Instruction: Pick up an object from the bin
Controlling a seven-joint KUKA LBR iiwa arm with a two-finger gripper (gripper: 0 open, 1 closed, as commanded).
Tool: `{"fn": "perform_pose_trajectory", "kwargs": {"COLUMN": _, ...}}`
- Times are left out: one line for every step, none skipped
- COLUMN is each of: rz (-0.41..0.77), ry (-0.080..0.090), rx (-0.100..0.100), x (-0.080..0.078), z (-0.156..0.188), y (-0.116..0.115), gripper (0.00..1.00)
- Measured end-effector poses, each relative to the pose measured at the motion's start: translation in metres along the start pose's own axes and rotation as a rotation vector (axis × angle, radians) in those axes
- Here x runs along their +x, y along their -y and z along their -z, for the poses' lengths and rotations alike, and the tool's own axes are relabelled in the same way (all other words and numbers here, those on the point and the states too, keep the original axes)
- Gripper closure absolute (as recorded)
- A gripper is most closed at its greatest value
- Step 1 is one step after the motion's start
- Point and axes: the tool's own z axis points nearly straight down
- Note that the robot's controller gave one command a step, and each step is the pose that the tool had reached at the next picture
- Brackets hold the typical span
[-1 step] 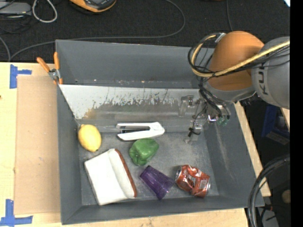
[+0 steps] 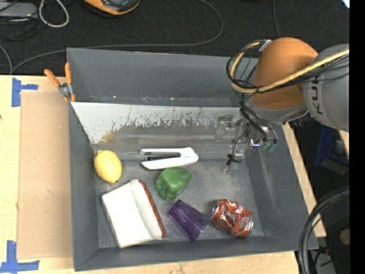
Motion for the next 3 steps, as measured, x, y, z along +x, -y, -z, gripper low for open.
{"fn": "perform_pose_trajectory", "kwargs": {"rz": -0.047, "ry": -0.005, "rx": -0.002, "x": 0.01, "z": -0.041, "y": -0.021, "gripper": 0.0}}
{"fn": "perform_pose_trajectory", "kwargs": {"rz": -0.056, "ry": 0.002, "rx": -0.001, "x": 0.018, "z": -0.067, "y": -0.047, "gripper": 0.0}}
{"fn": "perform_pose_trajectory", "kwargs": {"rz": -0.102, "ry": 0.012, "rx": 0.001, "x": 0.015, "z": -0.105, "y": -0.052, "gripper": 0.0}}
